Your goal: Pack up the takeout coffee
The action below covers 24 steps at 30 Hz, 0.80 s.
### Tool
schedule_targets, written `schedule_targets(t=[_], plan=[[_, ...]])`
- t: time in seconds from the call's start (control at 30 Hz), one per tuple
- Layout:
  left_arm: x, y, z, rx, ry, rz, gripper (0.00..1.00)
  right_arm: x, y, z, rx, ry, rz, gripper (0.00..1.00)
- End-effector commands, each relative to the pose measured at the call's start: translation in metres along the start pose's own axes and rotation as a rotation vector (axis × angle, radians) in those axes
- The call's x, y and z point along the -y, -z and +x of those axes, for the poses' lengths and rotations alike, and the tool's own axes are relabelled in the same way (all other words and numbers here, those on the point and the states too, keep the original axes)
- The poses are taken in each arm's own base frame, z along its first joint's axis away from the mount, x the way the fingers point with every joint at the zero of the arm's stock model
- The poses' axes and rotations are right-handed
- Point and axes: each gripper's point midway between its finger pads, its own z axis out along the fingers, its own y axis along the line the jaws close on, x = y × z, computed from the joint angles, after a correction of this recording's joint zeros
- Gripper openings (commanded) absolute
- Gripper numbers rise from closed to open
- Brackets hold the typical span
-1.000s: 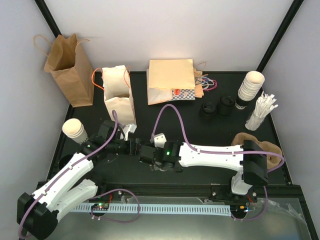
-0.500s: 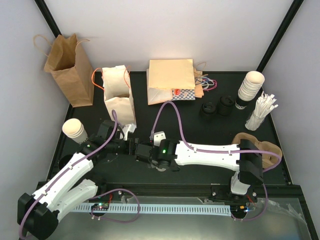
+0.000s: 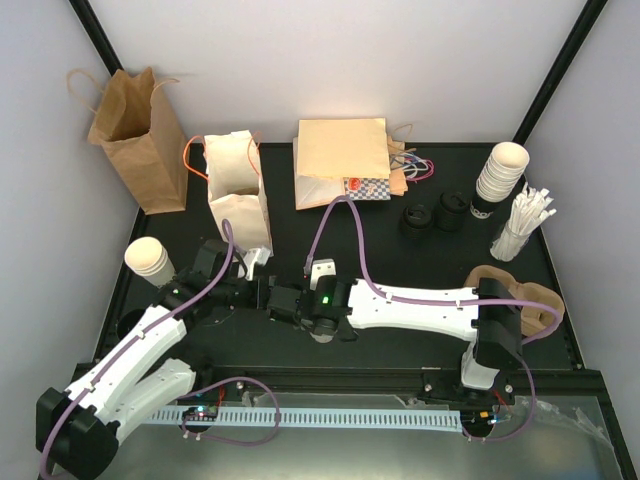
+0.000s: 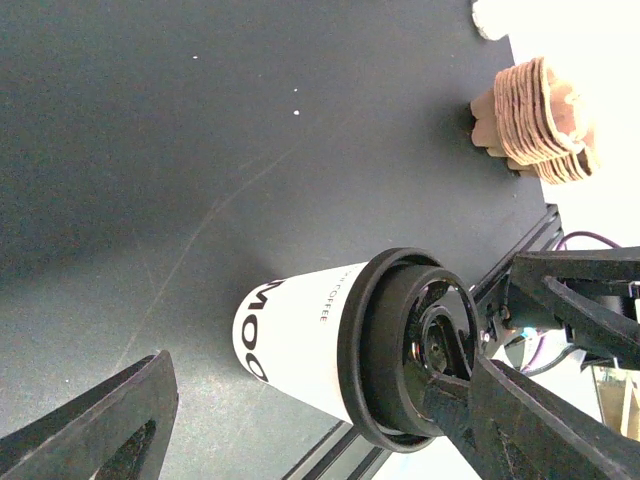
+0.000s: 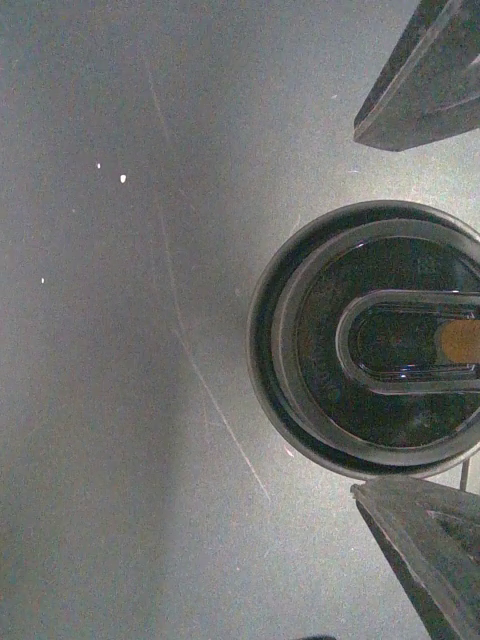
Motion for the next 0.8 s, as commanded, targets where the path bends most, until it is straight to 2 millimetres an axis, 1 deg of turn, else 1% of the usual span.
schedule_targets(t=[0.0,0.1,0.47,0.77], plan=[[0.007,0.007,-0.005,0.011,-0.027,0.017,0.82,0.001,-0.003,-0.004,0.021,-0.047,0.034,0.89],[0.007,0.007,-0.004,0.008,-0.03,0.017,0.82,0.0,-0.006,0.0,0.01,-0.057,0.029,0.87],[0.005,0.008,-0.003,0.007,-0.032,0.019,0.82,-0.006,-0.015,0.01,-0.028,-0.058,0.016,0.86],[0.003,0.008,-0.001,0.005,-0.028,0.017,0.82,-0.004,-0.022,0.019,-0.054,-0.067,0.019,0.83]])
